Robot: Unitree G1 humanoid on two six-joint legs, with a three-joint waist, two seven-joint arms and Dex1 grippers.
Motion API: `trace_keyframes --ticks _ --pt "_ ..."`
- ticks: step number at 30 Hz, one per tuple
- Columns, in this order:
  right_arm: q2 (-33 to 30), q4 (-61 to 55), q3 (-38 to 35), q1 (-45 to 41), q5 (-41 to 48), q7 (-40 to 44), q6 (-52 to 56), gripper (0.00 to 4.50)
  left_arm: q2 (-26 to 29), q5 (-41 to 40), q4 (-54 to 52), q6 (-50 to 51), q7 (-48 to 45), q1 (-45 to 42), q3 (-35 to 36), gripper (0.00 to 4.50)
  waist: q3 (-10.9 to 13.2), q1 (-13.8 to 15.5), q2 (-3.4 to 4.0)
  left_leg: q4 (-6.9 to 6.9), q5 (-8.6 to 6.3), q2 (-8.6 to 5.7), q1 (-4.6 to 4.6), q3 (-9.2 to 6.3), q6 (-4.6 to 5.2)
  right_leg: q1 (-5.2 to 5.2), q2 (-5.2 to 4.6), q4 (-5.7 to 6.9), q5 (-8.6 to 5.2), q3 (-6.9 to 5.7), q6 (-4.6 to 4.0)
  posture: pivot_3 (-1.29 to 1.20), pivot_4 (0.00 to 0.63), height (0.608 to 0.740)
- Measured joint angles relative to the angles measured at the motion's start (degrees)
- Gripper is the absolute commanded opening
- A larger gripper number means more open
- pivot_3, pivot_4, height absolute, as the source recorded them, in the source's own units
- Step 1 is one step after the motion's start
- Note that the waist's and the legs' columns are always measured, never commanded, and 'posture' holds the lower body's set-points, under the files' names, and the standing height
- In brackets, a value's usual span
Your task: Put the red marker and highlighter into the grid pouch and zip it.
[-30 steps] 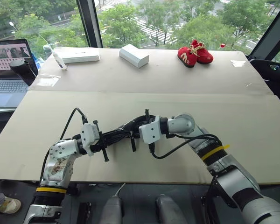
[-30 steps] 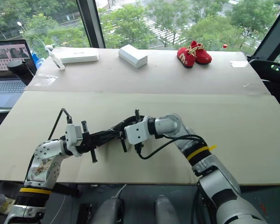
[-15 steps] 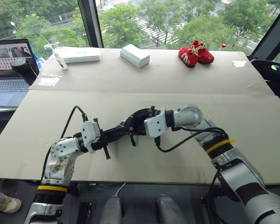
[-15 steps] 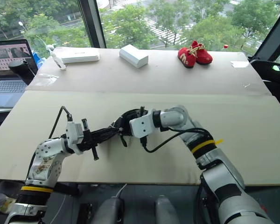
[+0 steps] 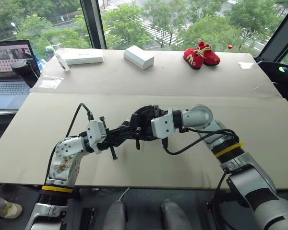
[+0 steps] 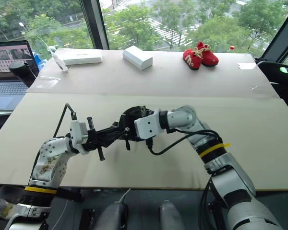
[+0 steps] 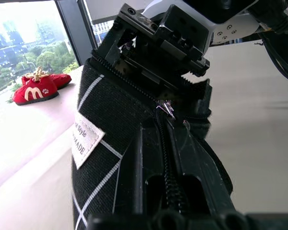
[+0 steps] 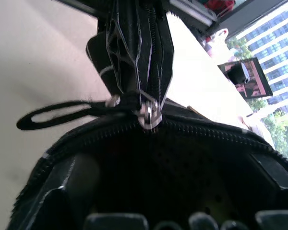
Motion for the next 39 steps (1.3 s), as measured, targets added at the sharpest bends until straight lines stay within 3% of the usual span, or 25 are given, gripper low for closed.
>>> trace_keyframes --ticks 5,21,33,39 --pt "-0.8 0.2 -1.0 0.3 -0.4 -0.3 0.4 1.01 0.5 0.0 0.0 0.2 -0.1 0.9 0.0 0.0 0.0 0.0 0.0 0.0 0.0 0.01 0.0 0.0 0.0 -0.01 0.01 -0.01 0.0 0.0 0.0 0.0 0.15 0.73" --pt "-2.2 0.8 -1.2 -0.2 -1.6 0.0 0.4 1.01 0.5 0.0 0.2 -0.4 -0.1 1.1 -0.3 0.0 0.0 0.0 0.0 0.01 0.0 0.0 -0.01 0.0 0.01 0.0 0.0 -0.01 0.0 0.01 0.0 0.0 0.15 0.73" --pt "-12.9 -15.6 -3.6 3.5 11.8 6.8 10.9 1.01 -0.5 -1.3 -1.3 -2.6 -0.8 0.3 -2.8 0.0 0.0 0.1 -0.01 0.02 0.0 0.01 -0.03 -0.01 0.01 0.0 0.01 -0.03 -0.01 0.01 0.0 0.0 0.15 0.73" --pt "-12.9 -16.8 -3.1 7.0 8.6 4.1 11.3 1.01 -0.5 -1.5 1.3 -2.7 -1.8 -0.6 -4.3 0.0 0.0 0.0 -0.02 0.03 0.01 0.0 -0.04 0.01 0.01 -0.01 0.02 -0.04 -0.01 0.02 0.01 0.0 0.15 0.73"
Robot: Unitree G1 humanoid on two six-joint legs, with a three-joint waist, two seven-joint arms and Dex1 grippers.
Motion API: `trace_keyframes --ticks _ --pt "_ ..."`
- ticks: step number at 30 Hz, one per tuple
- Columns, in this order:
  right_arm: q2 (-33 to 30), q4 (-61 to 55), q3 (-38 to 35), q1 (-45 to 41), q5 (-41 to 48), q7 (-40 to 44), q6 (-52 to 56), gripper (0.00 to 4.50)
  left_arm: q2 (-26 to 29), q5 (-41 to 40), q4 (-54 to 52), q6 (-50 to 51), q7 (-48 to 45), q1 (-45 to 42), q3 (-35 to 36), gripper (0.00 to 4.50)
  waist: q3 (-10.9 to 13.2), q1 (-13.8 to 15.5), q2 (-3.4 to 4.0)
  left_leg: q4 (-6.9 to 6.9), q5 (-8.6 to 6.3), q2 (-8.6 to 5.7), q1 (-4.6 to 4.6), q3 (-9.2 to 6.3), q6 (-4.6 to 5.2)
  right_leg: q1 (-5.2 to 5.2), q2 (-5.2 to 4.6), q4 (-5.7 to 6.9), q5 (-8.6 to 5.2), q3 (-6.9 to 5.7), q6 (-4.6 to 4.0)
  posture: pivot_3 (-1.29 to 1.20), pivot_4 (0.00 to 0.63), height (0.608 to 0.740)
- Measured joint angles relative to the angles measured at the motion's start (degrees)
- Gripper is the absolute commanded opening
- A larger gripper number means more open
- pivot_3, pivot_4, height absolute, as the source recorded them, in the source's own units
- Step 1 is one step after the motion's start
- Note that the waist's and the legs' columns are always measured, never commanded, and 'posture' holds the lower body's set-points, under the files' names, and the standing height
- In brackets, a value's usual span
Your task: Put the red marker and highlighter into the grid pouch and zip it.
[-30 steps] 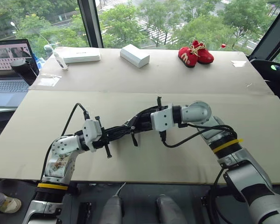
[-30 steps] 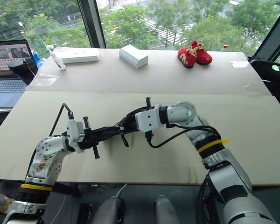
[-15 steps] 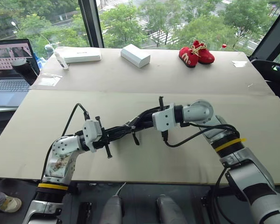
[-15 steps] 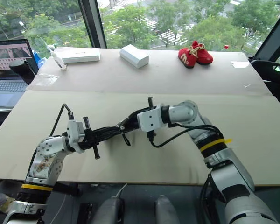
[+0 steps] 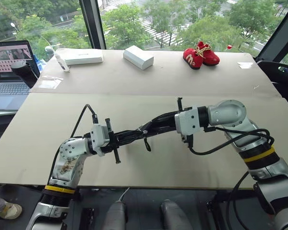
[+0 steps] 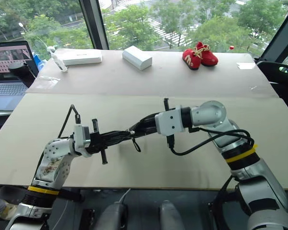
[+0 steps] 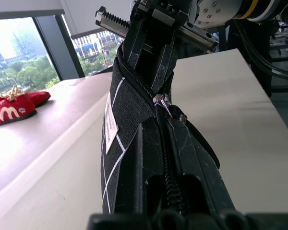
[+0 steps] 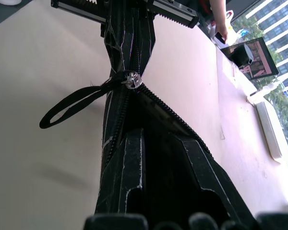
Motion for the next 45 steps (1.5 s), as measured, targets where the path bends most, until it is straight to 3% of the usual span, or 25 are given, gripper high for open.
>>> trace_keyframes --ticks 6,9,12,21,24,29,35,41,45 --pt "6.1 4.2 -0.2 -0.1 -3.1 -3.8 -3.6 1.01 0.6 -0.1 2.2 0.0 0.1 -0.2 1.6 0.0 0.0 -0.3 0.0 -0.01 0.0 0.03 0.04 0.01 0.01 -0.01 0.04 0.04 0.0 0.02 0.0 0.0 0.15 0.73" --pt "10.0 4.4 -1.5 0.5 2.1 -3.5 -1.8 1.01 1.3 -0.1 2.6 0.0 0.1 0.8 2.9 0.0 0.0 -0.3 0.0 -0.01 0.0 0.02 0.03 -0.01 0.01 0.0 0.03 0.06 0.0 0.02 -0.01 0.0 0.15 0.73" --pt "9.9 3.6 -2.8 0.5 5.2 -1.1 0.5 1.01 1.9 0.3 3.8 0.3 0.0 2.3 3.3 0.0 0.0 0.3 0.0 0.09 0.0 -0.01 0.01 -0.03 0.01 0.07 -0.03 0.04 0.0 -0.05 -0.01 0.0 0.15 0.73" --pt "11.6 5.8 4.0 -1.8 -4.6 3.4 0.1 1.01 1.5 0.6 4.1 0.5 -0.7 2.0 3.4 0.0 0.0 0.0 0.0 0.14 0.0 0.02 -0.01 -0.03 0.0 0.0 0.03 0.11 -0.01 -0.05 -0.02 0.0 0.15 0.73" --pt "10.0 7.3 2.5 -3.7 -4.7 3.2 -1.2 1.01 1.4 0.7 3.9 0.6 -0.6 1.6 3.4 0.0 0.0 0.4 -0.01 0.16 0.0 -0.01 -0.02 -0.05 0.0 0.04 -0.01 0.09 -0.01 -0.07 -0.02 0.0 0.15 0.73" --pt "0.5 8.8 -6.5 -3.4 -3.2 3.1 -1.0 1.01 1.9 0.7 3.7 0.6 -0.7 2.7 4.2 0.0 0.0 1.0 -0.01 0.18 0.0 -0.02 -0.03 -0.02 0.01 0.03 -0.04 0.05 -0.01 -0.05 -0.01 0.0 0.15 0.73" --pt "-5.5 5.9 -11.7 6.1 -1.5 3.0 -0.1 1.01 1.9 0.7 2.4 1.6 -0.5 3.0 4.2 0.0 0.0 1.0 -0.02 0.17 0.0 0.0 -0.03 -0.01 0.01 0.04 0.0 0.06 -0.03 -0.02 -0.03 0.0 0.15 0.73" --pt "-6.3 6.8 -12.1 11.4 -5.2 -1.4 -3.7 1.01 1.9 0.5 0.5 3.8 0.3 2.6 4.3 0.0 0.0 0.5 -0.02 0.17 0.0 0.0 -0.02 0.02 0.01 0.02 0.02 0.08 -0.03 0.01 -0.02 0.0 0.15 0.73" --pt "-5.3 3.1 -12.9 14.6 -3.3 -2.2 -0.1 1.01 1.9 0.5 0.5 4.5 0.5 1.8 4.3 0.0 0.0 0.2 -0.02 0.17 0.0 -0.01 -0.04 -0.02 0.01 0.04 0.01 0.07 -0.03 0.0 -0.02 0.0 0.15 0.73"
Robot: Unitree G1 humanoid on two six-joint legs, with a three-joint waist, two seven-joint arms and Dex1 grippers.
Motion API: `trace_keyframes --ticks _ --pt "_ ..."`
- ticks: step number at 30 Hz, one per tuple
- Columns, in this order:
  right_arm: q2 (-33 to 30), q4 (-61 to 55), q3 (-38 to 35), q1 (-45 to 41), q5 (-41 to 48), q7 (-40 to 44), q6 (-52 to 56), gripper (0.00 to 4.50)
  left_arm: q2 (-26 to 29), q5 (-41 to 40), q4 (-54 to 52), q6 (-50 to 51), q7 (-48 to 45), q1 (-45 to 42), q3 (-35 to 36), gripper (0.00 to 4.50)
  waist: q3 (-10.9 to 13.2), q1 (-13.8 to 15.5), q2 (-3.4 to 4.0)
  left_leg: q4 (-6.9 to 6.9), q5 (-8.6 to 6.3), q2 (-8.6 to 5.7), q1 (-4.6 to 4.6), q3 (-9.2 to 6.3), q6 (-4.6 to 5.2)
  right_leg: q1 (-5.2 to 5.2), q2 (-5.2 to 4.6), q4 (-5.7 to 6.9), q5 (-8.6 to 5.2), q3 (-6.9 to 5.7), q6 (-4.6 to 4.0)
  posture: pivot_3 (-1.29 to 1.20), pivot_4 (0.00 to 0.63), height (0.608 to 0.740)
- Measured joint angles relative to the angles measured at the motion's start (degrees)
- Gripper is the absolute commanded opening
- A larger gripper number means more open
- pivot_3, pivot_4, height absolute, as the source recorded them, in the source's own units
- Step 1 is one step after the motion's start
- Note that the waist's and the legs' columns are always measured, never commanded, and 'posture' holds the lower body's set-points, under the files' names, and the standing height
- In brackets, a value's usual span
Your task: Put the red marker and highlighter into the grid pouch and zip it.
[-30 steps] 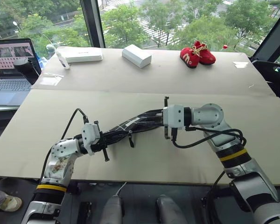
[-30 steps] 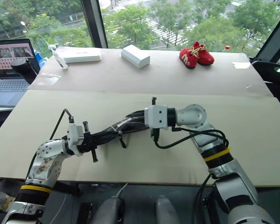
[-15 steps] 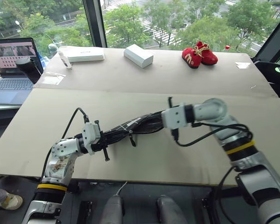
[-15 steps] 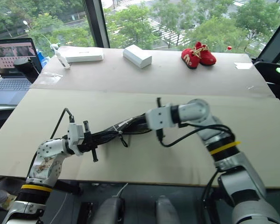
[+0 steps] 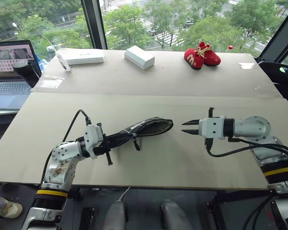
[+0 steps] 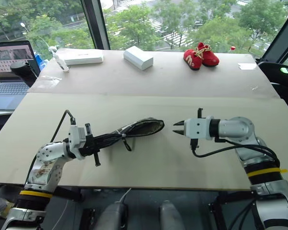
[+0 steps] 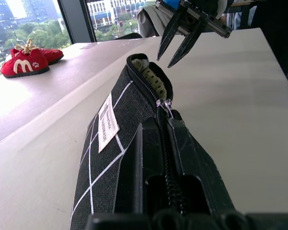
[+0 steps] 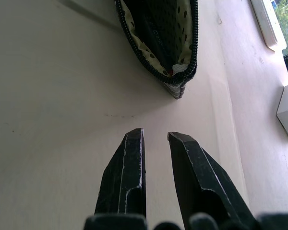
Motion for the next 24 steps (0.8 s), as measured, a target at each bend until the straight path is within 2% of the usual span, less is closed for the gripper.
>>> trace_keyframes --ticks 4,7,18,24 --pt "0.1 -8.6 -0.6 6.6 6.3 1.2 13.0 1.01 -0.3 0.3 0.0 0.1 0.1 -0.6 0.0 0.0 0.0 0.3 0.0 0.04 0.0 -0.02 -0.01 -0.03 0.0 0.05 -0.02 -0.01 -0.01 -0.02 0.01 0.0 0.15 0.73" --pt "4.1 -13.3 0.5 11.0 11.5 1.2 22.3 1.01 -1.0 1.4 0.7 -1.5 0.2 -0.8 -0.1 0.0 0.0 0.1 -0.02 0.06 0.0 -0.02 0.01 -0.05 0.0 0.07 0.0 0.02 -0.01 -0.02 0.01 0.0 0.15 0.73" --pt "16.7 -14.4 4.1 7.0 13.3 -3.5 33.2 1.01 -3.3 3.3 3.6 -4.6 -0.4 -2.5 -1.2 0.0 0.0 -0.2 -0.01 0.1 0.01 -0.02 0.0 -0.07 0.0 0.05 0.02 0.05 -0.01 -0.03 0.02 0.0 0.15 0.73" --pt "20.5 -13.8 5.3 3.5 13.3 -4.8 35.6 1.01 -3.8 3.3 4.9 -5.3 -0.7 -2.6 -1.4 0.0 0.0 -0.1 -0.01 0.11 0.01 -0.02 0.0 -0.07 0.0 0.05 0.02 0.05 -0.01 -0.05 0.02 0.0 0.15 0.73"
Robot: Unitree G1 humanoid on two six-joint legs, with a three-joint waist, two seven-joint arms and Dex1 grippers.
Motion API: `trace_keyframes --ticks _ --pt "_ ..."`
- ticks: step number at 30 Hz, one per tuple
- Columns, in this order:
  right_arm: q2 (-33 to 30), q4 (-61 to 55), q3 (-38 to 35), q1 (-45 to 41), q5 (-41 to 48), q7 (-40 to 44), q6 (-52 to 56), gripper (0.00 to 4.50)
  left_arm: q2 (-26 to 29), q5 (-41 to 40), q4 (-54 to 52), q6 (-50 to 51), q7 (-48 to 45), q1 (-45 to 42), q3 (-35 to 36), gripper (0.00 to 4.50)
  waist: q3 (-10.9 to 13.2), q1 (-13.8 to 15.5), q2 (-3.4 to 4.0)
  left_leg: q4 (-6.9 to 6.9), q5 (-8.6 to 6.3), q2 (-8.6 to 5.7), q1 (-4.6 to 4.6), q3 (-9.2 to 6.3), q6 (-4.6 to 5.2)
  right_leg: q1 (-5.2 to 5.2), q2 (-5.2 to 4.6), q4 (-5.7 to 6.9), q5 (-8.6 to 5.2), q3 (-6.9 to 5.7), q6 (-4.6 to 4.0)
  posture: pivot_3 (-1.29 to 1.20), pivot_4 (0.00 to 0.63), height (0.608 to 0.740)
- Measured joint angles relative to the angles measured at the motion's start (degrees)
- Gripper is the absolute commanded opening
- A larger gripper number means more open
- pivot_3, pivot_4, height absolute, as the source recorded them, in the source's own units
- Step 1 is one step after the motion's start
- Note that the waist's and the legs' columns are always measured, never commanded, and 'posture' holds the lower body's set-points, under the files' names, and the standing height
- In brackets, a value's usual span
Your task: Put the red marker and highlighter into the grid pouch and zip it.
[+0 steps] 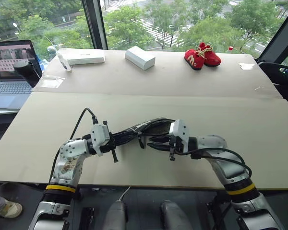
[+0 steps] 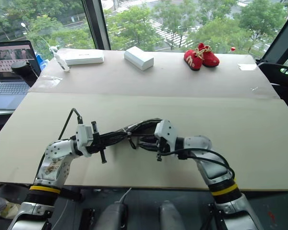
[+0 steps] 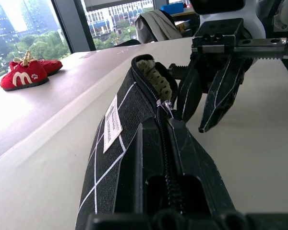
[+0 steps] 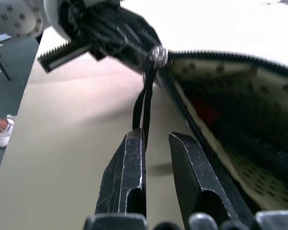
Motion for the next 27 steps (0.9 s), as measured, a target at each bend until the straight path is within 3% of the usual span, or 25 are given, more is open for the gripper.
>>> trace_keyframes --ticks 16,20,27 --pt "4.1 1.7 3.1 -2.9 -0.6 -0.9 1.0 1.01 -0.8 0.1 1.6 -1.5 -0.1 0.0 -0.2 0.0 0.0 -0.1 0.0 0.0 0.0 0.0 -0.01 -0.02 0.0 -0.01 0.0 0.01 0.0 -0.02 0.0 0.0 0.15 0.73" --pt "4.6 2.3 3.3 -3.8 -0.6 -0.7 1.0 0.03 -0.8 0.2 2.0 -1.8 -0.1 0.0 -0.2 0.0 0.0 0.0 0.0 0.0 0.0 0.0 -0.01 -0.03 0.0 -0.01 0.0 0.0 0.0 -0.03 0.0 0.0 0.15 0.73" --pt "2.8 2.2 3.1 -3.7 0.1 1.6 1.9 0.03 -0.8 0.5 2.3 -2.2 -0.5 0.0 -0.2 0.0 0.0 -0.1 0.0 0.0 0.0 0.01 -0.01 -0.03 0.0 -0.01 0.0 0.01 0.0 -0.03 0.0 0.0 0.15 0.73"
